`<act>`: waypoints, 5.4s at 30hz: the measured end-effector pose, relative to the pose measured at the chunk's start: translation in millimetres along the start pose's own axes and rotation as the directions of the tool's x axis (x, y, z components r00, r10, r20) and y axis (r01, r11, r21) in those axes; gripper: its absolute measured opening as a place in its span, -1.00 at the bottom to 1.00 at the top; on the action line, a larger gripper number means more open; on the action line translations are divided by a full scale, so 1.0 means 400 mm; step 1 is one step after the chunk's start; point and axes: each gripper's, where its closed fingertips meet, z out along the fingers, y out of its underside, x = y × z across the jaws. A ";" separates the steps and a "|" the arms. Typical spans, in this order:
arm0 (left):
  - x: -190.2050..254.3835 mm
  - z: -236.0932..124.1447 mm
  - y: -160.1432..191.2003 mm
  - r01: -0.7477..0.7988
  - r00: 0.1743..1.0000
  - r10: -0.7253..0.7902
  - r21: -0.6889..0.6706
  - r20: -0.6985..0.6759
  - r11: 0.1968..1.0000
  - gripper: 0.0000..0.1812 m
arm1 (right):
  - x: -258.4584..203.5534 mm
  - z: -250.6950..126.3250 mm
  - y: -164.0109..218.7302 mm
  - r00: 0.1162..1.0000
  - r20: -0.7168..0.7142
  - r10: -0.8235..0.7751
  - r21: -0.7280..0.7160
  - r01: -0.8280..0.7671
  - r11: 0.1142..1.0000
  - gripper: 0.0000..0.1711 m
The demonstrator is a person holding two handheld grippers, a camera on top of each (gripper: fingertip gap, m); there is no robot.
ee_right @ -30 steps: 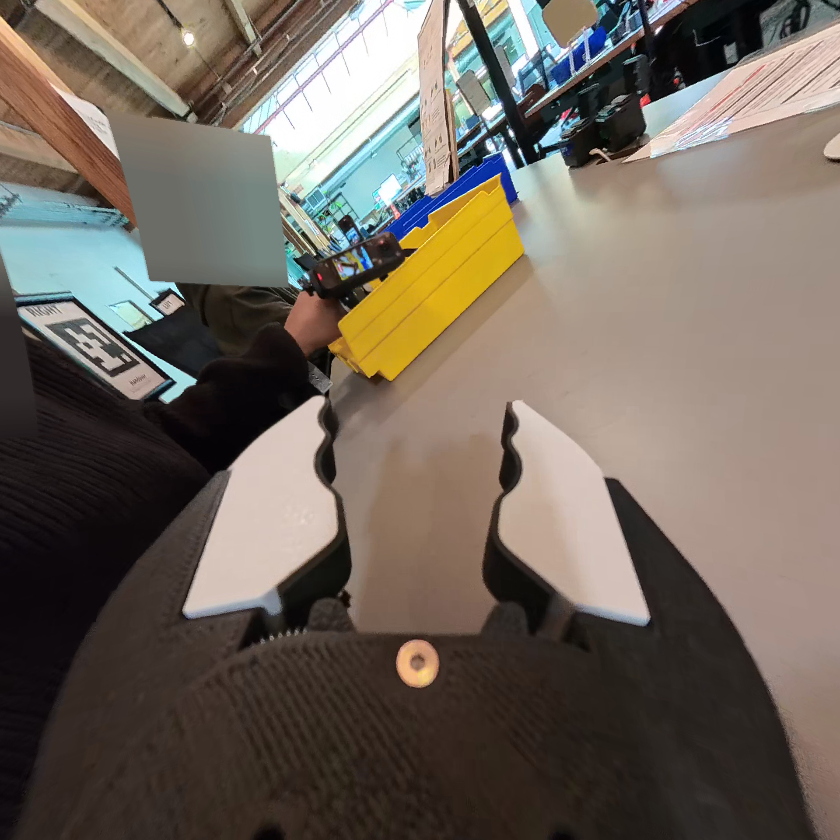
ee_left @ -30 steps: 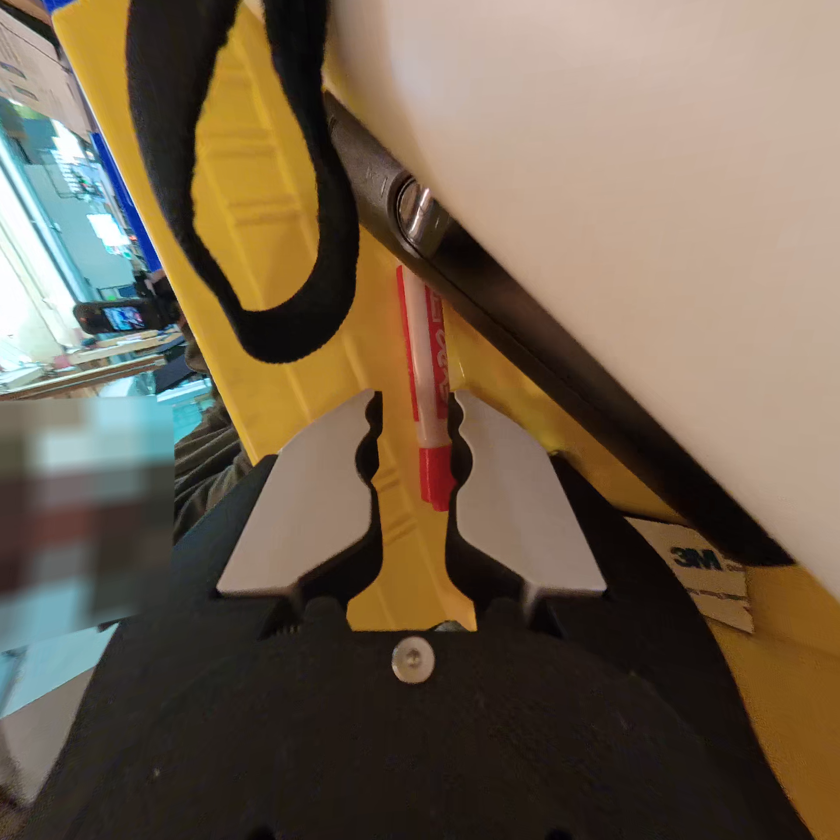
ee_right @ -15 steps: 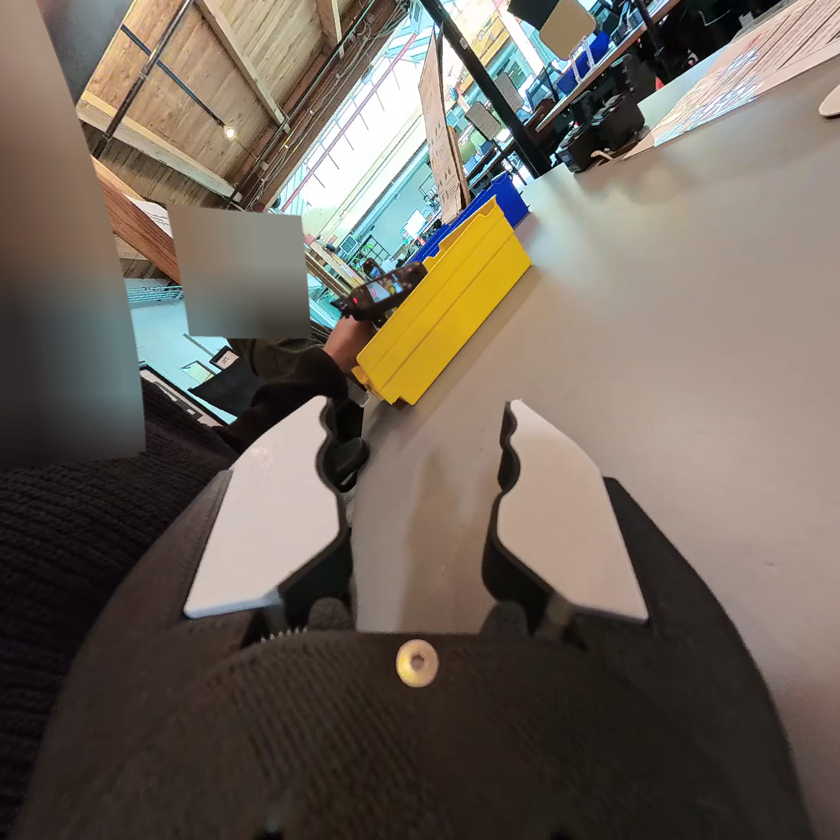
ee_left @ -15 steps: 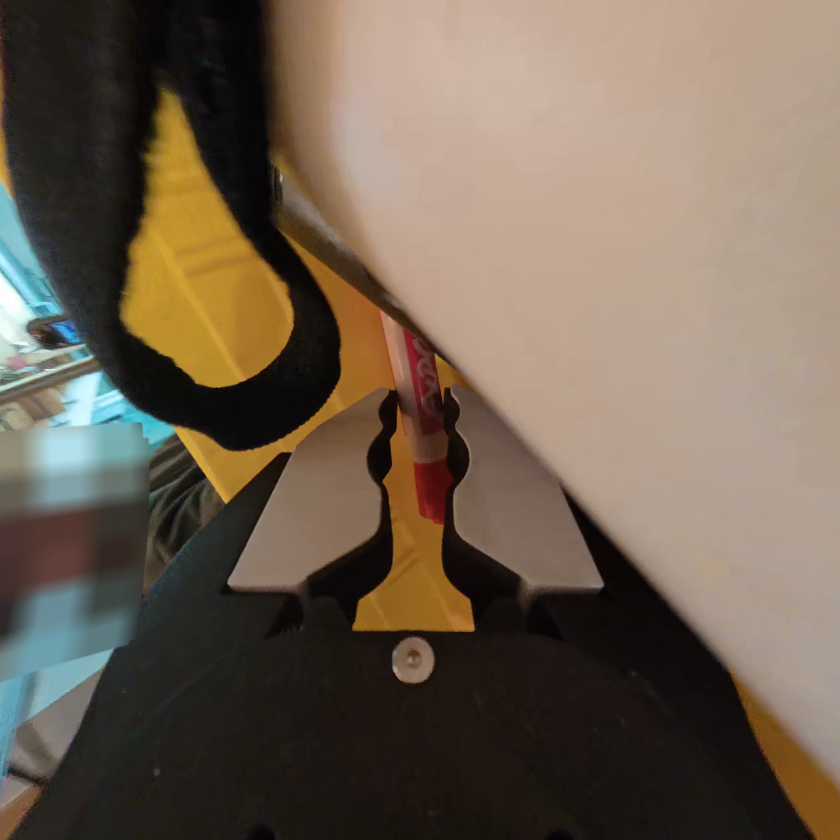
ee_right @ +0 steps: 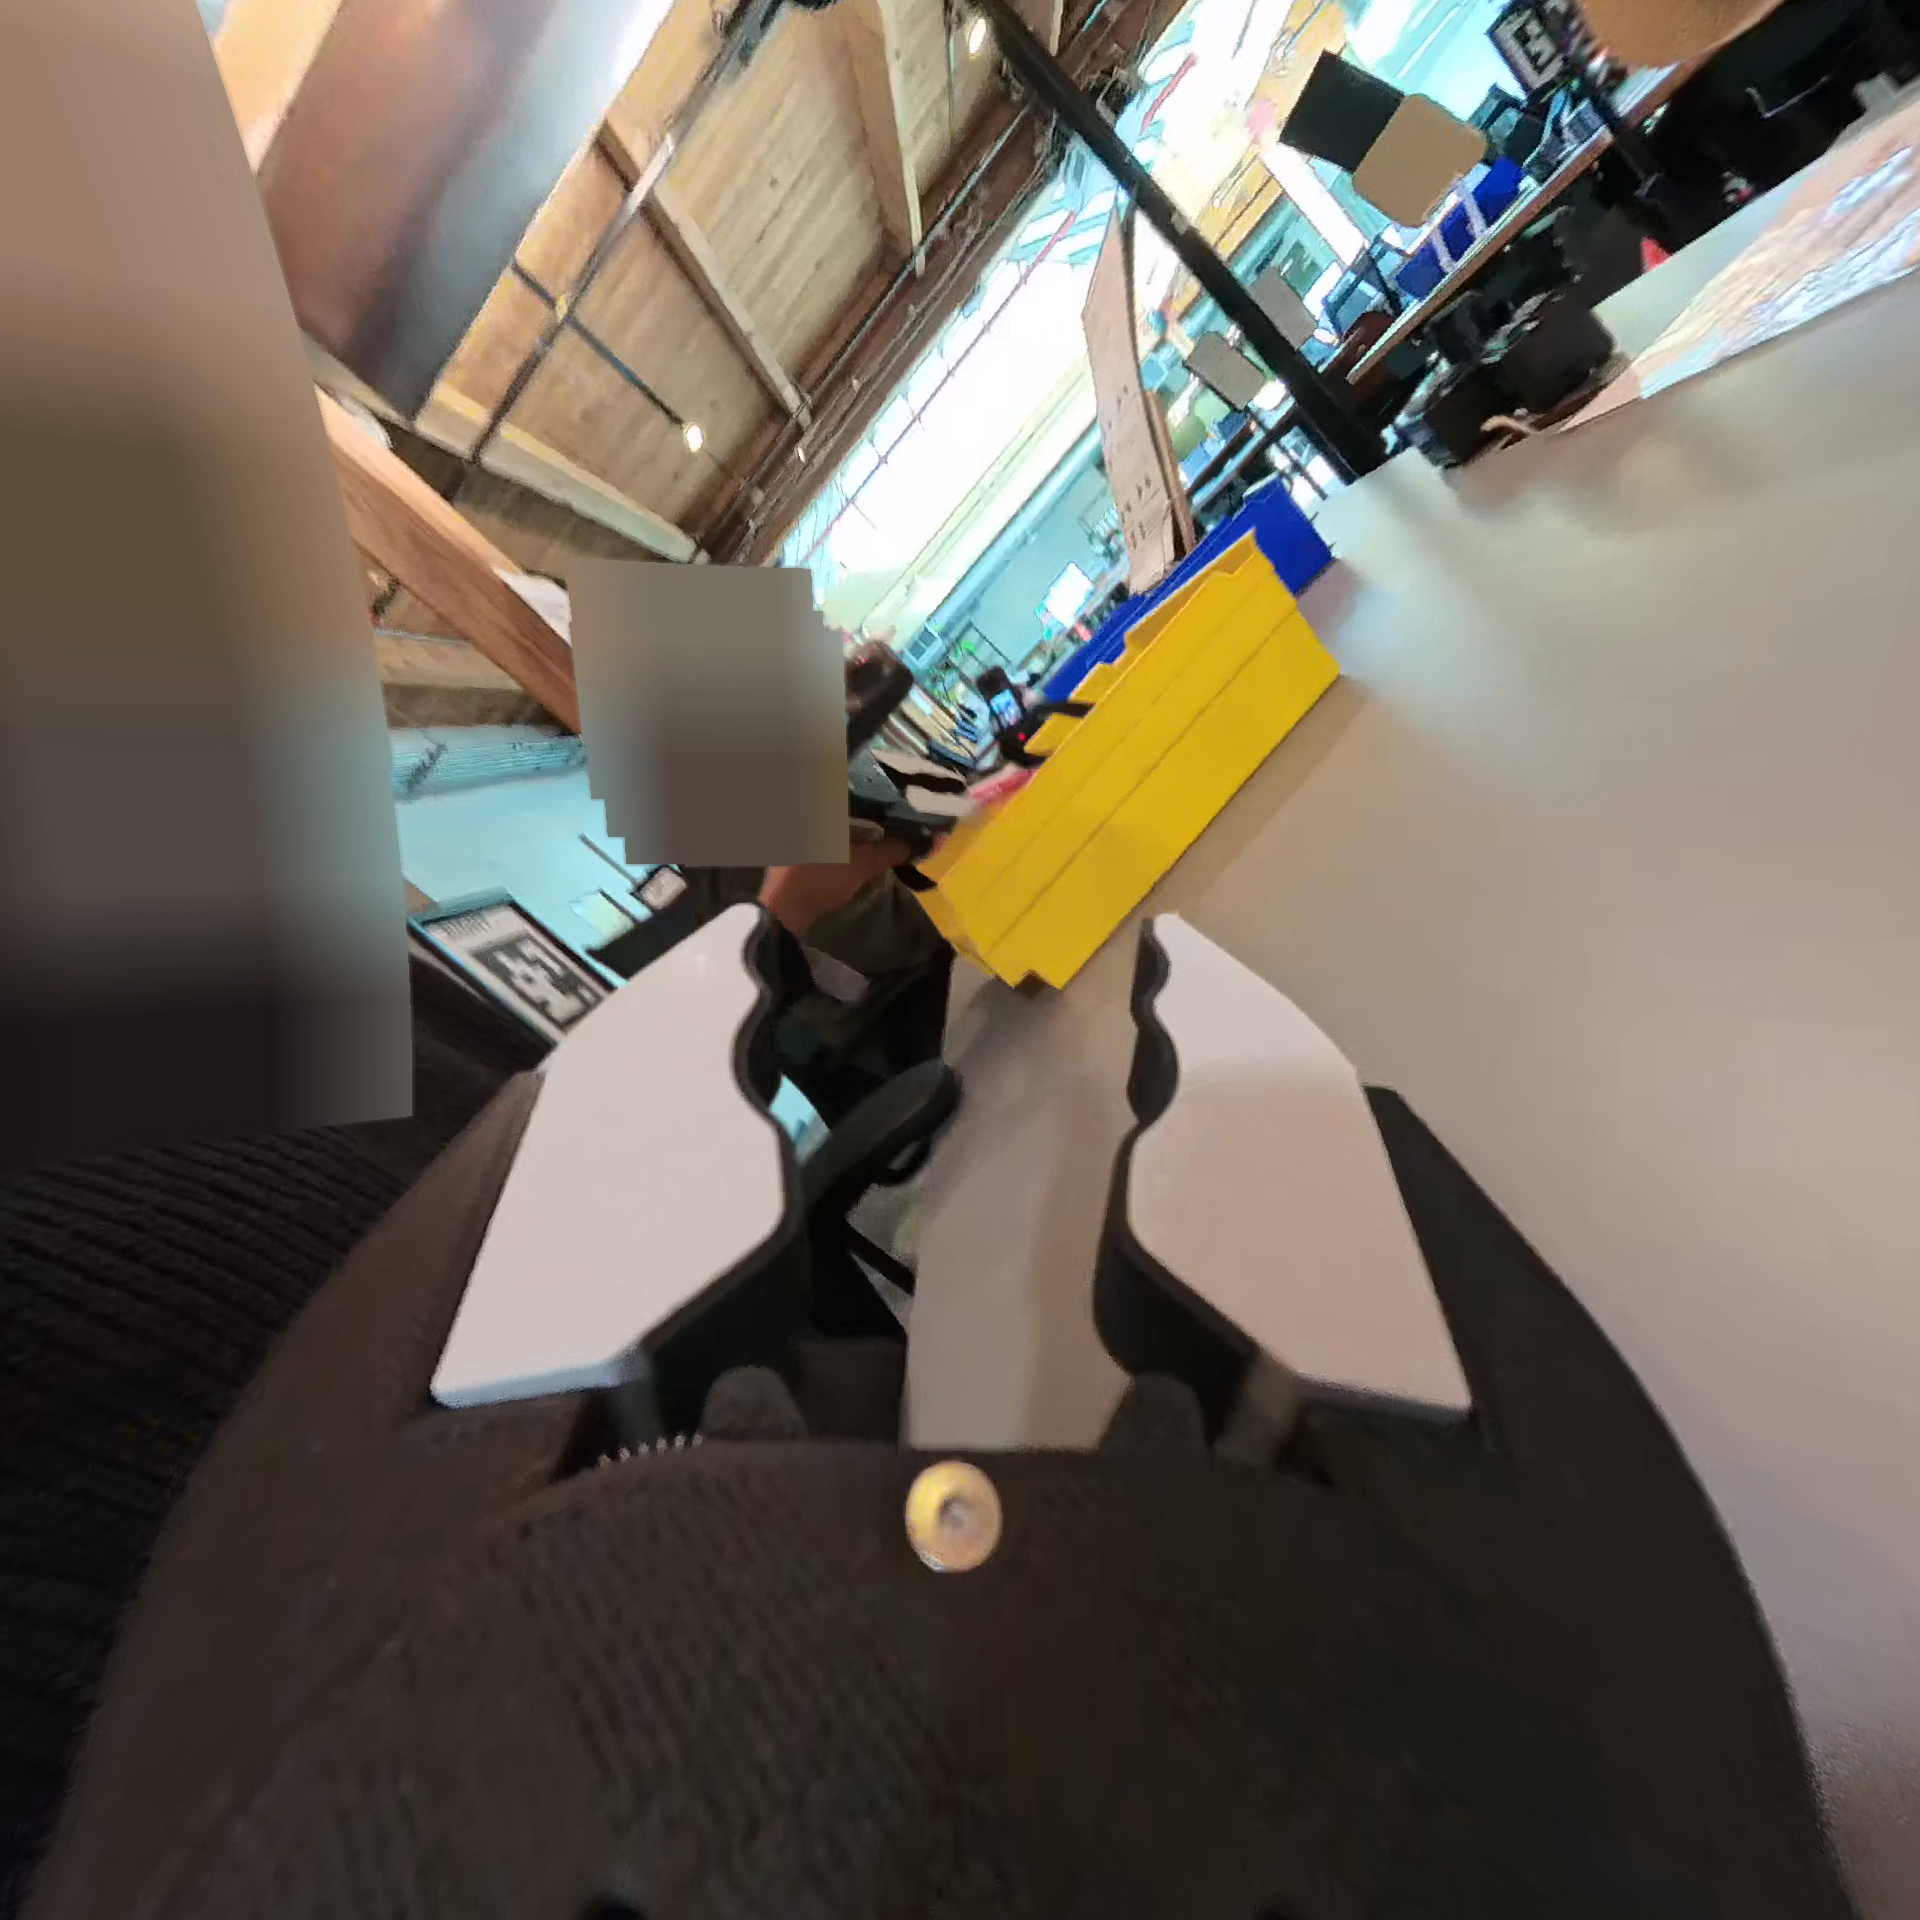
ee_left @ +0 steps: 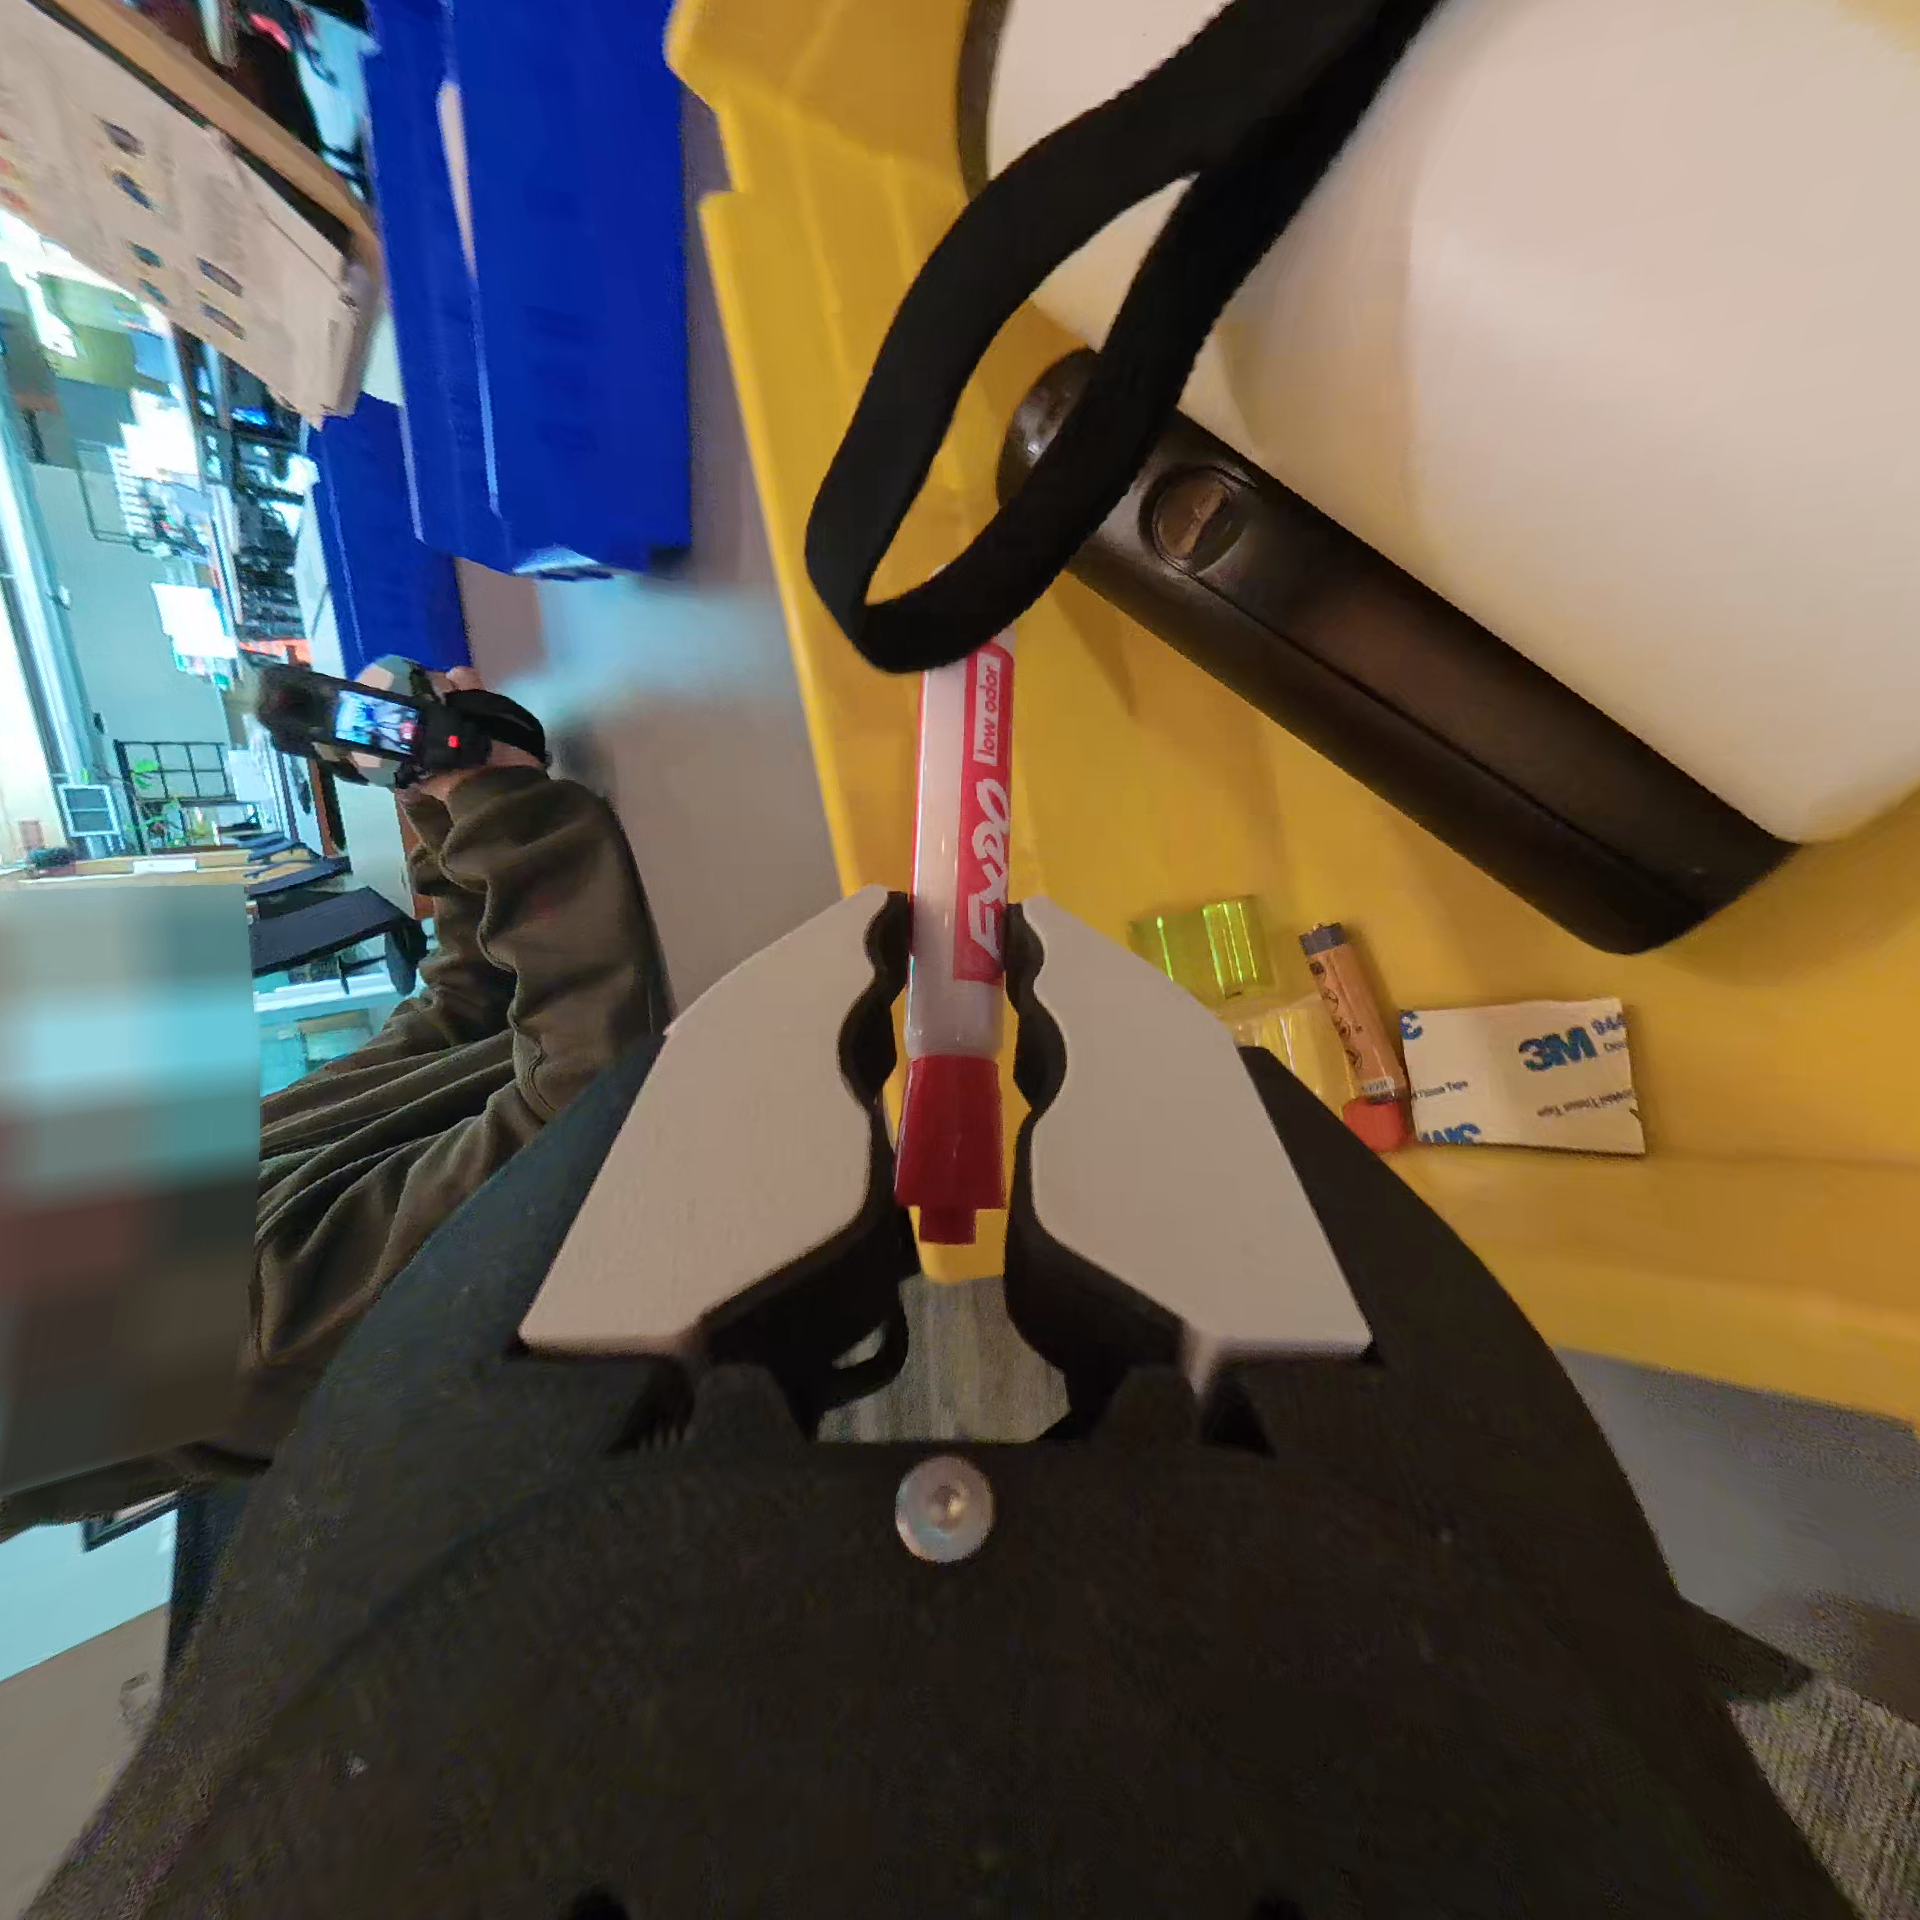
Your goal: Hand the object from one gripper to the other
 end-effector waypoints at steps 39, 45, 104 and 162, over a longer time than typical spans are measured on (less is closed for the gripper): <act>0.460 -0.698 -0.404 0.842 -0.003 0.434 0.232 -0.901 0.487 -0.79 | 0.018 0.064 0.172 0.933 -0.102 -0.346 -0.337 0.295 0.894 -0.23; 0.603 -0.769 -0.450 0.847 -0.193 0.530 0.132 -0.826 0.515 -0.79 | 0.036 0.072 0.067 0.906 -0.179 -0.384 -0.153 0.360 0.920 -0.19; 0.811 -0.766 -0.371 0.530 -0.462 0.466 0.187 -0.754 0.827 -0.75 | 0.050 0.027 -0.132 0.964 -0.149 -0.219 0.190 0.245 0.951 -0.07; 0.638 -0.817 -0.372 0.804 -0.400 0.722 0.163 -0.565 0.572 -0.69 | 0.006 0.204 0.197 0.964 -0.046 -0.262 -0.409 0.221 0.885 -0.81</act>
